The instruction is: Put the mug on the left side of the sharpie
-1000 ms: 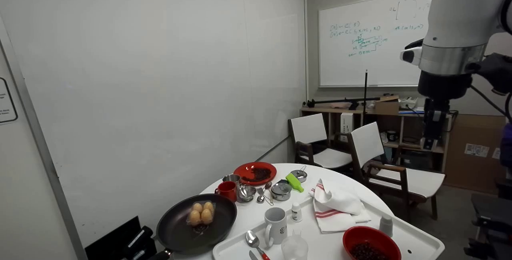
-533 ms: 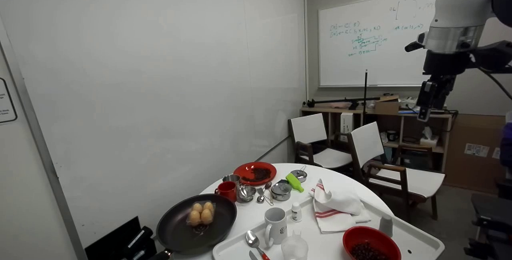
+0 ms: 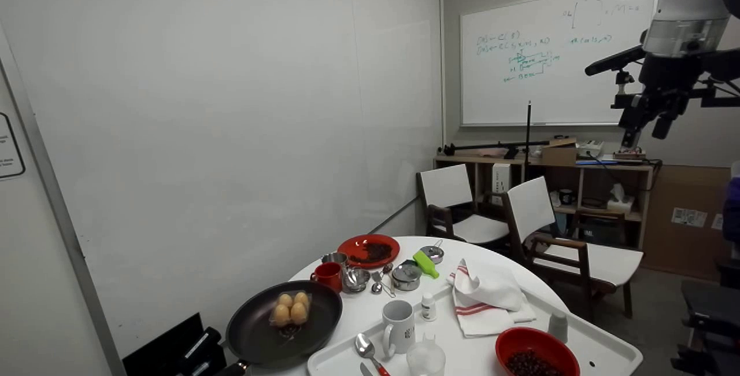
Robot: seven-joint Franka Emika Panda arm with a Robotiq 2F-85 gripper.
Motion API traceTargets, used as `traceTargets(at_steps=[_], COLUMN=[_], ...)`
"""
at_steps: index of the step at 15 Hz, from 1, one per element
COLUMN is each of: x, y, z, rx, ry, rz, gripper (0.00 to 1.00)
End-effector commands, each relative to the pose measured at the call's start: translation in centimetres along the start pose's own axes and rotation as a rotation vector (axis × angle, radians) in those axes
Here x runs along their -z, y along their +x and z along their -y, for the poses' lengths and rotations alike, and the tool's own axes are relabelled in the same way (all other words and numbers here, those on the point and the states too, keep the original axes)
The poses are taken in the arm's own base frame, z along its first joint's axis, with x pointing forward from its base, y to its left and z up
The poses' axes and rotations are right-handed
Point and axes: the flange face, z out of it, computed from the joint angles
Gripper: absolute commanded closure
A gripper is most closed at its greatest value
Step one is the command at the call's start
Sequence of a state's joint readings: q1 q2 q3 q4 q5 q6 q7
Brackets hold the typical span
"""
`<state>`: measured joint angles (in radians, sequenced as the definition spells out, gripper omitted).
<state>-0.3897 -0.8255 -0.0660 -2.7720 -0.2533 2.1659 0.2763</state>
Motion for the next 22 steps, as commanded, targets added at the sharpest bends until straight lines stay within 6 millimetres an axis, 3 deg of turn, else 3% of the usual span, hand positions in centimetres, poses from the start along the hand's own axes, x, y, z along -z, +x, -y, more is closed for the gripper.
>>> traceTargets(at_steps=[1,2,7,11,12,15,20,22], x=[3.7,3.4,3.4,2.6,3.1,2.2,1.8,0.1], y=[-1.3,-1.3,-3.2,-3.4,-4.9,-4.1,-3.3,-1.7], z=[5.8,7.4,21.4,29.3,25.6,28.9,29.1,28.9], rx=[0.061,0.109,0.363,0.480,0.466,0.497,0.475,0.417], ry=[0.010,0.018,0.031,0.018,0.006,0.011,-0.005,-0.042], rz=[-0.001,0.015,0.089,0.139,0.077,0.114,0.122,0.116], gripper=[0.00,0.00,0.00,0.00,0.00,0.00,0.00,0.00])
